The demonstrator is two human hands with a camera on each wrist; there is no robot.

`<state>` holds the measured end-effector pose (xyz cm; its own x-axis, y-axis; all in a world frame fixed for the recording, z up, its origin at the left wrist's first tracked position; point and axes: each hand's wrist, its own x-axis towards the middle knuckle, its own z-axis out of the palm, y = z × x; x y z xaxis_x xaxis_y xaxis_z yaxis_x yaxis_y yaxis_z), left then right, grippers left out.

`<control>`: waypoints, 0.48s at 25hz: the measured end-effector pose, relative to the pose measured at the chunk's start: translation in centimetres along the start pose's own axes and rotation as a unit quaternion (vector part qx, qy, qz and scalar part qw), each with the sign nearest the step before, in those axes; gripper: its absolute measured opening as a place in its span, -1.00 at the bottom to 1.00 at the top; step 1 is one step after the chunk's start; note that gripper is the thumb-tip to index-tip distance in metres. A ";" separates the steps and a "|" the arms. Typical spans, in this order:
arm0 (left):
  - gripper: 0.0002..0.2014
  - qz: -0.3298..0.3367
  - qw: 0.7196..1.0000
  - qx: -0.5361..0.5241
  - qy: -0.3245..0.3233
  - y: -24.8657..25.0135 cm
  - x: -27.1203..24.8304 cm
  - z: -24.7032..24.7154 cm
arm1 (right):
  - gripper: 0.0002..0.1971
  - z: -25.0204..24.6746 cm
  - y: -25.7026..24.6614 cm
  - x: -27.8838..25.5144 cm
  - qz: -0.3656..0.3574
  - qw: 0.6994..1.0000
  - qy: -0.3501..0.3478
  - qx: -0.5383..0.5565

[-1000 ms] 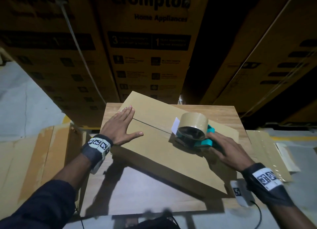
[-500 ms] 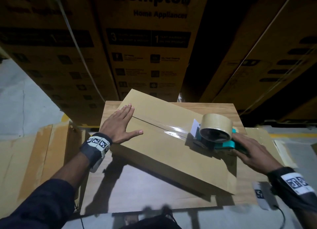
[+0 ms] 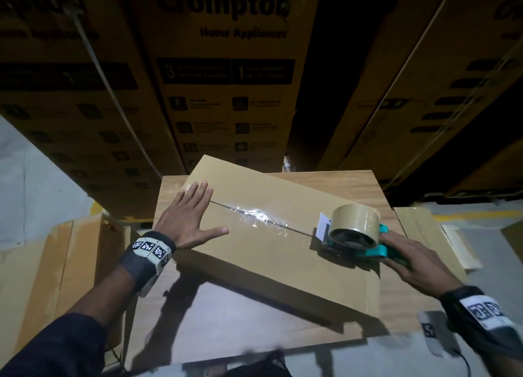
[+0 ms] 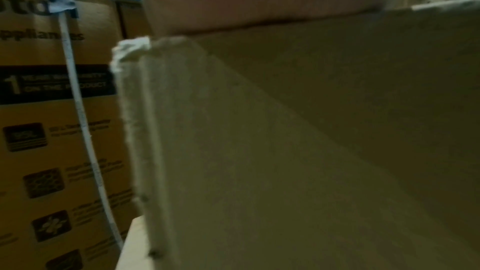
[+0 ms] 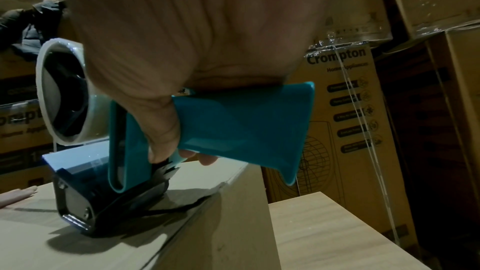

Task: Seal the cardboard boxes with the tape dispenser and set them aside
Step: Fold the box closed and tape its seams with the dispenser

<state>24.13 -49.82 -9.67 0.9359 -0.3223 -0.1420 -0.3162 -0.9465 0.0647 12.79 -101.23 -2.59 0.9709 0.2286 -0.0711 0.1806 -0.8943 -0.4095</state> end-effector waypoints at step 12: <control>0.31 0.179 0.981 -0.022 -0.069 20.0 -0.1 1.2 | -0.37 0.4 1.1 0.0 -0.018 1.000 -0.015 -0.006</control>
<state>17.55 -68.71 -9.55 0.7348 -0.6362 -0.2350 -0.6112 -0.7714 0.1771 12.98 -102.08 -3.38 0.9584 0.2729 -0.0834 0.2182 -0.8892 -0.4021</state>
